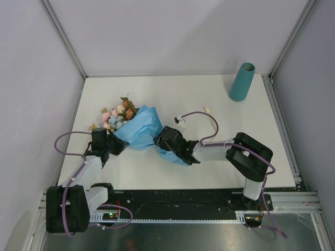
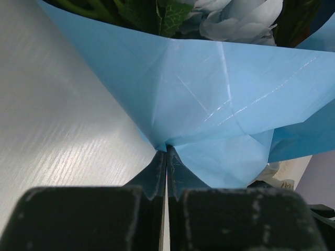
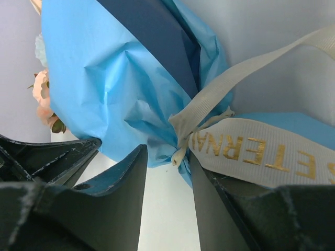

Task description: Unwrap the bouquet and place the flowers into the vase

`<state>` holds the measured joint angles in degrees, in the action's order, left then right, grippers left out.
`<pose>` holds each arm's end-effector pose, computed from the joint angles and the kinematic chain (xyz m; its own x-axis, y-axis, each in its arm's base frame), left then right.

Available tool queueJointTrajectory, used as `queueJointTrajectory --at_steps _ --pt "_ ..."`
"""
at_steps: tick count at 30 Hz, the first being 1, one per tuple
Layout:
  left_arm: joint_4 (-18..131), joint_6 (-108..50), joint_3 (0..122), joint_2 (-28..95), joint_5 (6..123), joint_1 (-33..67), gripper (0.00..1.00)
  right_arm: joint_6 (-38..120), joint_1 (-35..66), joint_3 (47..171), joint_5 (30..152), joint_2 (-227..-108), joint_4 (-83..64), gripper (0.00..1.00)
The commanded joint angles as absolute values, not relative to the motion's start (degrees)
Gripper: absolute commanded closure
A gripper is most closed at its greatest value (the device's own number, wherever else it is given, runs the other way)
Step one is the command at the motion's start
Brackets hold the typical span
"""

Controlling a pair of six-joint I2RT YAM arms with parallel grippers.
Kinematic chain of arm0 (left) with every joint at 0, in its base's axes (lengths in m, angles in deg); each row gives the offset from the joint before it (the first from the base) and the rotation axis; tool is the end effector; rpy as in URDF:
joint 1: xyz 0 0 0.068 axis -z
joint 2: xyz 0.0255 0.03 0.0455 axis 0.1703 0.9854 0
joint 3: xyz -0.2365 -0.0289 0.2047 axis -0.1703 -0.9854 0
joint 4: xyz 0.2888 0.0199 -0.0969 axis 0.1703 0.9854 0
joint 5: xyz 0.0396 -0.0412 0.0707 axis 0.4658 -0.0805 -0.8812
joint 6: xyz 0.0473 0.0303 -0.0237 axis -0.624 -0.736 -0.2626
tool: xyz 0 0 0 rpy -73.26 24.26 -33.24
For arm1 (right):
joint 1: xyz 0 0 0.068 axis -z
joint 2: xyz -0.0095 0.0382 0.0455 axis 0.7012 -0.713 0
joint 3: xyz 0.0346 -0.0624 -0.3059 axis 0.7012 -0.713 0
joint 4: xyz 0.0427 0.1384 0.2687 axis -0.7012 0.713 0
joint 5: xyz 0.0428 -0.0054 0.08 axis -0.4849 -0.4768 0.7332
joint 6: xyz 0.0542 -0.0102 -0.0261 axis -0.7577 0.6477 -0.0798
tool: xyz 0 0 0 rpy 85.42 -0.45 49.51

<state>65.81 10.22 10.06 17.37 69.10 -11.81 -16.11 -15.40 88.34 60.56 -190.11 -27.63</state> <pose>0.2141 -0.0026 0.1615 -0.5399 -0.7768 -0.3240 -0.4706 0.5978 -0.6490 0.2301 0.3621 0.1713 -0.6830 0.4739 -0.5558 -0.0446 0.7325 0.6793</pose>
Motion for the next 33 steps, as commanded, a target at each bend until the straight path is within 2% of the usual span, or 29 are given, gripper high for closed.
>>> queueJointTrajectory --at_steps 1,6,11,16,23,25,27,30,33 --pt "63.59 10.17 9.15 17.18 70.36 -11.58 1.00 -17.45 -15.62 90.44 58.29 -191.90 -27.02 0.57" --pt "63.48 10.69 8.89 16.92 70.32 -11.61 1.00 -17.24 -15.60 91.15 57.37 -192.47 -26.86 0.60" --pt "63.45 10.96 8.53 16.92 69.82 -11.57 1.00 -15.59 -15.21 91.32 57.81 -192.05 -28.87 0.81" --pt "64.19 11.41 8.07 16.91 67.87 -11.57 1.00 -13.03 -15.04 89.65 57.92 -188.11 -30.97 0.89" --pt "64.69 11.53 7.89 16.70 67.34 -11.56 1.00 -5.95 -13.12 81.25 69.35 -189.74 -55.69 0.99" --pt "64.76 11.65 7.84 16.48 67.27 -11.56 1.00 -4.68 -12.69 79.92 72.55 -190.72 -61.58 0.98" --pt "64.85 11.76 7.77 16.36 67.31 -11.56 1.00 -3.86 -12.45 79.54 74.65 -191.45 -64.52 0.92" --pt "64.87 11.91 7.70 16.15 67.37 -11.56 1.00 -3.79 -12.40 79.51 74.68 -192.21 -65.13 0.80" --pt "64.85 12.08 7.55 16.02 67.53 -11.56 1.00 -5.15 -12.13 79.49 73.76 -193.08 -63.65 0.74"
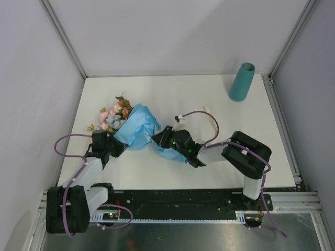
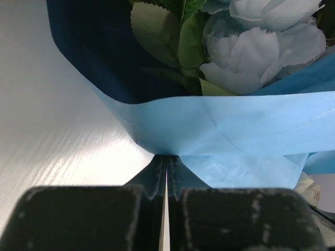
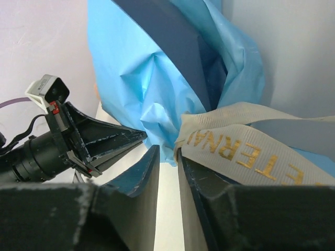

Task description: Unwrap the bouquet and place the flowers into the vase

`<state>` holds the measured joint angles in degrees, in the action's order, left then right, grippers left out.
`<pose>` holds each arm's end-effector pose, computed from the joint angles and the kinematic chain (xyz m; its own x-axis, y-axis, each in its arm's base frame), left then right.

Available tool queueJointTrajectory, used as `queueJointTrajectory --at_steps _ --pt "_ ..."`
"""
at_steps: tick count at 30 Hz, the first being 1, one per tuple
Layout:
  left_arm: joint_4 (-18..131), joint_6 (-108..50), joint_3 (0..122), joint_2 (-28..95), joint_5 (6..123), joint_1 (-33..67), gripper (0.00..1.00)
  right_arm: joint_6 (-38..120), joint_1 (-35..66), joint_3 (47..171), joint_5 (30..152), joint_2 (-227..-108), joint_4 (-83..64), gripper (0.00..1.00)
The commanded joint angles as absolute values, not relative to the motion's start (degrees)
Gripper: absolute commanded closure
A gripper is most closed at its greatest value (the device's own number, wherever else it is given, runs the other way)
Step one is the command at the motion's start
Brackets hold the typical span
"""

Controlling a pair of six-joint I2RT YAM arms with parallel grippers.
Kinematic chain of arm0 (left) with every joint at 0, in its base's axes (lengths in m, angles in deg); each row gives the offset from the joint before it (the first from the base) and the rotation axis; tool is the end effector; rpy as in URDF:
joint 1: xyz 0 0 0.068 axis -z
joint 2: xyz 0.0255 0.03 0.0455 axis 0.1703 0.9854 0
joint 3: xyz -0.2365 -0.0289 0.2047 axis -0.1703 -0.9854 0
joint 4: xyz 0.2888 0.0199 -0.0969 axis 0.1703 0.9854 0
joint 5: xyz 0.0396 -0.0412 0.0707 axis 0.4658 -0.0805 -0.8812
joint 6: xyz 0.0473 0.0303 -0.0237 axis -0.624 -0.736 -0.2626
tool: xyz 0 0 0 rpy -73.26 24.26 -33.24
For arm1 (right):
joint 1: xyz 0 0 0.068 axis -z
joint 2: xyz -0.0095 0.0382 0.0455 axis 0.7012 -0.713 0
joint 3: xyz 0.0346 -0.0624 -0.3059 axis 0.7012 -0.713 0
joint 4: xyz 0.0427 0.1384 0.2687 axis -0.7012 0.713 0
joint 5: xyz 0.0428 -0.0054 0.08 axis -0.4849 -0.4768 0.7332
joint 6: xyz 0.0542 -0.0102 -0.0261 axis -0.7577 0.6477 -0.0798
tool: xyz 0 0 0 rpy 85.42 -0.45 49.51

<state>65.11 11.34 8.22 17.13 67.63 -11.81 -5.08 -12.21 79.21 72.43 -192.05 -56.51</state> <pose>0.2081 -0.0016 0.1520 -0.5215 -0.7923 -0.3167 -0.5021 0.5851 -0.6369 0.2354 0.3433 0.1591 -0.6521 0.4338 -0.6218 -0.3331 0.5728 0.7490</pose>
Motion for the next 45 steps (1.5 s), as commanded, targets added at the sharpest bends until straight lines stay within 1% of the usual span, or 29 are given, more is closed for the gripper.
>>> queueJointTrajectory --at_steps 1,5,9,11,15,19,24,31,33,38,45 --pt "64.89 12.16 7.51 15.93 67.56 -11.56 1.00 -6.05 -11.89 79.50 73.54 -193.37 -63.08 0.72" --pt "64.87 12.30 7.32 16.12 67.78 -11.56 1.00 -8.72 -11.17 79.78 73.56 -194.85 -62.35 0.65" --pt "64.88 12.48 7.24 16.07 67.99 -11.56 1.00 -9.74 -11.03 81.01 73.38 -196.31 -61.43 0.62" --pt "64.85 12.61 7.22 16.06 68.02 -11.56 1.00 -9.63 -10.98 81.68 73.65 -197.02 -61.67 0.62" --pt "64.92 12.63 7.18 15.90 67.53 -11.61 1.00 -8.23 -10.55 82.07 74.85 -196.69 -63.79 0.66" --pt "64.96 12.05 7.21 15.75 67.20 -11.57 1.00 -6.48 -9.60 80.94 77.93 -194.63 -69.35 0.67" --pt "65.36 11.77 7.36 15.28 66.79 -11.59 1.00 -6.83 -9.29 80.27 80.36 -194.26 -76.00 0.66" --pt "66.13 10.88 7.81 14.86 67.33 -11.56 1.00 -10.64 -8.70 78.98 79.39 -197.07 -81.21 0.64" --pt "66.46 10.89 7.87 14.50 67.13 -11.56 1.00 -10.68 -8.73 78.98 79.04 -197.63 -80.62 0.65" --pt "66.88 10.92 8.14 14.46 66.75 -11.59 1.00 -10.64 -8.76 78.98 80.24 -199.29 -81.21 0.75" --pt "67.61 10.45 8.18 14.82 65.85 -11.59 1.00 -10.66 -6.79 76.45 86.11 -198.42 -91.60 0.84"
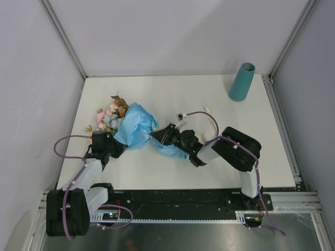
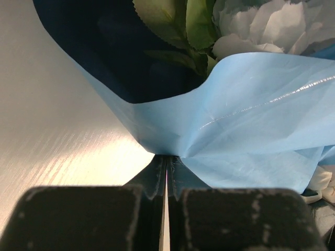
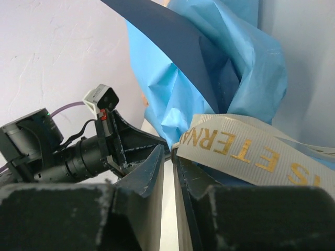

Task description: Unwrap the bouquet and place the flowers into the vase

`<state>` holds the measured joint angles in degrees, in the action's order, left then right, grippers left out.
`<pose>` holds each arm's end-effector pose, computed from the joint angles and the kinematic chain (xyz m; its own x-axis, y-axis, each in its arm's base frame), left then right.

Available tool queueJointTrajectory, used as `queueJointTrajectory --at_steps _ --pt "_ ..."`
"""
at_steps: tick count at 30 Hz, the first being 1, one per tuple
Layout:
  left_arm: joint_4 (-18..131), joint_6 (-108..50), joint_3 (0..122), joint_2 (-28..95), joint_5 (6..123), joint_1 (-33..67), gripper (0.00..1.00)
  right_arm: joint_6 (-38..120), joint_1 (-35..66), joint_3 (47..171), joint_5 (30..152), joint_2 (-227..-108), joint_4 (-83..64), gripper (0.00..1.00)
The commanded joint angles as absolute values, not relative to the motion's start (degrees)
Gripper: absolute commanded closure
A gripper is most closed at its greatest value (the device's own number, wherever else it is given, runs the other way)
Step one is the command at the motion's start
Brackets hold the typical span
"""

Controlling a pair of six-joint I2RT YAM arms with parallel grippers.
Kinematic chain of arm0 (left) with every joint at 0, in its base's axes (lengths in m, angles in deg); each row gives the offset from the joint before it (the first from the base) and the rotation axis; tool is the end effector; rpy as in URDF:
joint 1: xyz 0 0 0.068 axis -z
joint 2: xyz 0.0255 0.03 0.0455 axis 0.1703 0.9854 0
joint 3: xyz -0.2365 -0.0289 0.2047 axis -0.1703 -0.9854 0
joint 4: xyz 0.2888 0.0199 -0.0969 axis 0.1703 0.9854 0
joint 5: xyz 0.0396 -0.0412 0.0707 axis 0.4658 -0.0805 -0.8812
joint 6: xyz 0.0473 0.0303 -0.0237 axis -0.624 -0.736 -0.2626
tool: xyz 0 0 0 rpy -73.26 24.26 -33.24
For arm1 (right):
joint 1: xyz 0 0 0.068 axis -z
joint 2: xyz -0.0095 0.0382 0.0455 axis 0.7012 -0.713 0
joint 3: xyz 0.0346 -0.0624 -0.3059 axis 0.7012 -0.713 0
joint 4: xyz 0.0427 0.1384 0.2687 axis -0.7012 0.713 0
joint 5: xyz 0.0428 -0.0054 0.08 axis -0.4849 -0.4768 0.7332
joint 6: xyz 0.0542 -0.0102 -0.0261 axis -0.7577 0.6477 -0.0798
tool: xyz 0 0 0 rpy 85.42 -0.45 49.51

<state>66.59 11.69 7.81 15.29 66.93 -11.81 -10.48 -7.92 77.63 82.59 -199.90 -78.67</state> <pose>0.2031 -0.0012 0.1532 -0.5120 -0.7975 -0.3191 -0.5110 0.5814 -0.6331 0.2569 0.3333 0.1417 -0.6724 0.5209 -0.5258 -0.4062 0.3342 0.8505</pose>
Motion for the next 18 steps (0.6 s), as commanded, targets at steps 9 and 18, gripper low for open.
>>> queueJointTrajectory --at_steps 9,18 --pt "69.06 9.03 8.55 14.06 64.54 -11.64 1.00 -6.82 -6.06 72.98 86.43 -194.78 -92.06 0.82" --pt "69.90 8.86 8.64 13.68 64.32 -11.56 1.00 -6.01 -6.56 73.28 85.18 -194.85 -91.98 0.79"
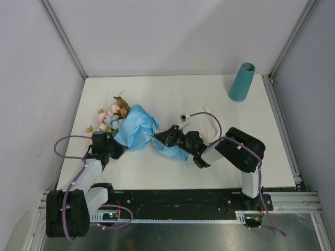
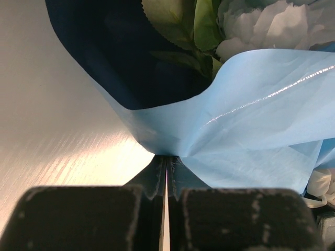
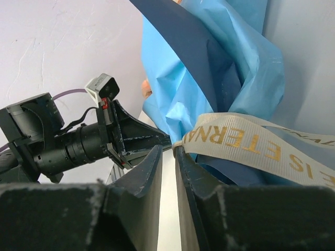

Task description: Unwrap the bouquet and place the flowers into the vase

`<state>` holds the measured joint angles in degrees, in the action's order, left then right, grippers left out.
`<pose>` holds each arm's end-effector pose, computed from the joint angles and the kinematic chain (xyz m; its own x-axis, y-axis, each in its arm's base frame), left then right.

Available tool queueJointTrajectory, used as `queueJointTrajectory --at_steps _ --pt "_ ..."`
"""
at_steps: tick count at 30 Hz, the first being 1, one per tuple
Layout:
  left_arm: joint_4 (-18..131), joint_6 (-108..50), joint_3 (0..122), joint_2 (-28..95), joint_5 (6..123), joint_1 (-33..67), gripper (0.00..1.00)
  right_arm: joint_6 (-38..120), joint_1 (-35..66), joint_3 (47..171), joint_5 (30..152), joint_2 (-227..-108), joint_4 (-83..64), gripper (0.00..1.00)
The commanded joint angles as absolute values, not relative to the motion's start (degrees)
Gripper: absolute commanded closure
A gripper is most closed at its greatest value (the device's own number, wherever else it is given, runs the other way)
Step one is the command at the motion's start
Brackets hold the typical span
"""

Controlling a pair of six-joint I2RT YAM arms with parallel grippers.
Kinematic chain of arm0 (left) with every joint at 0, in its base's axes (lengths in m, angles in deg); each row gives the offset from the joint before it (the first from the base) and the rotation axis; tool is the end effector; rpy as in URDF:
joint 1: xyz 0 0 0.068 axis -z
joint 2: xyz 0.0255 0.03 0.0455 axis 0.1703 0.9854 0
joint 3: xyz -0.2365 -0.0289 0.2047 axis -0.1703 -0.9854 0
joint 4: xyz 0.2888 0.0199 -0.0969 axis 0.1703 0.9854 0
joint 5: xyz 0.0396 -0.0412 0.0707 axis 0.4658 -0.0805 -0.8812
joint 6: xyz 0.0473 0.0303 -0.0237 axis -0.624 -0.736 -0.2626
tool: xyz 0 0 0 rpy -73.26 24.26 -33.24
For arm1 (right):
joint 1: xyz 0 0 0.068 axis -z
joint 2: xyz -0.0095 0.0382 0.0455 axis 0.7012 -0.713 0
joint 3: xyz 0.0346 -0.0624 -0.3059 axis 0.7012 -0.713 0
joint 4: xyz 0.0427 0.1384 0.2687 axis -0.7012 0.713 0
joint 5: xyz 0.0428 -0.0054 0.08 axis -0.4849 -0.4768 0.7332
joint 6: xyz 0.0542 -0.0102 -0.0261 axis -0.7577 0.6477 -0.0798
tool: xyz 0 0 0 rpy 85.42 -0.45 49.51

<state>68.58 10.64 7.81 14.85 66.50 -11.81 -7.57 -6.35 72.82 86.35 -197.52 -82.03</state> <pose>0.1998 -0.0010 0.1517 -0.5261 -0.7879 -0.3200 -0.5214 0.5961 -0.6105 0.2493 0.3104 0.1420 -0.6643 0.4854 -0.5684 -0.4611 0.3324 0.8227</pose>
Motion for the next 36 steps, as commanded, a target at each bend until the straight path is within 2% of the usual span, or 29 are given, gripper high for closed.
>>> queueJointTrajectory --at_steps 1,3,12,18,24,26,32,36 --pt "69.92 8.92 8.59 13.62 64.42 -11.61 1.00 -5.47 -6.99 73.71 84.22 -194.56 -88.98 0.76" --pt "69.94 9.24 8.59 13.62 64.80 -11.57 1.00 -3.35 -8.30 75.82 81.10 -194.28 -81.83 0.70" --pt "69.85 9.63 8.71 13.13 65.67 -11.52 1.00 -5.11 -11.79 83.02 73.32 -198.74 -67.38 0.59" --pt "69.85 10.02 8.69 13.10 65.70 -11.50 1.00 -5.31 -12.17 87.52 69.24 -199.10 -56.70 0.60" --pt "69.86 10.00 8.81 13.19 65.60 -11.53 1.00 -3.43 -12.41 89.62 67.11 -198.98 -55.10 0.61" --pt "69.90 10.03 8.76 13.18 65.69 -11.49 1.00 -2.99 -12.40 90.30 67.00 -199.07 -55.61 0.64" --pt "69.90 10.00 8.48 12.82 65.55 -11.56 1.00 -0.46 -11.58 90.31 70.59 -198.63 -62.49 0.95" --pt "69.94 9.72 8.40 12.64 65.19 -11.56 1.00 2.20 -11.07 89.14 73.69 -196.19 -67.28 1.00"
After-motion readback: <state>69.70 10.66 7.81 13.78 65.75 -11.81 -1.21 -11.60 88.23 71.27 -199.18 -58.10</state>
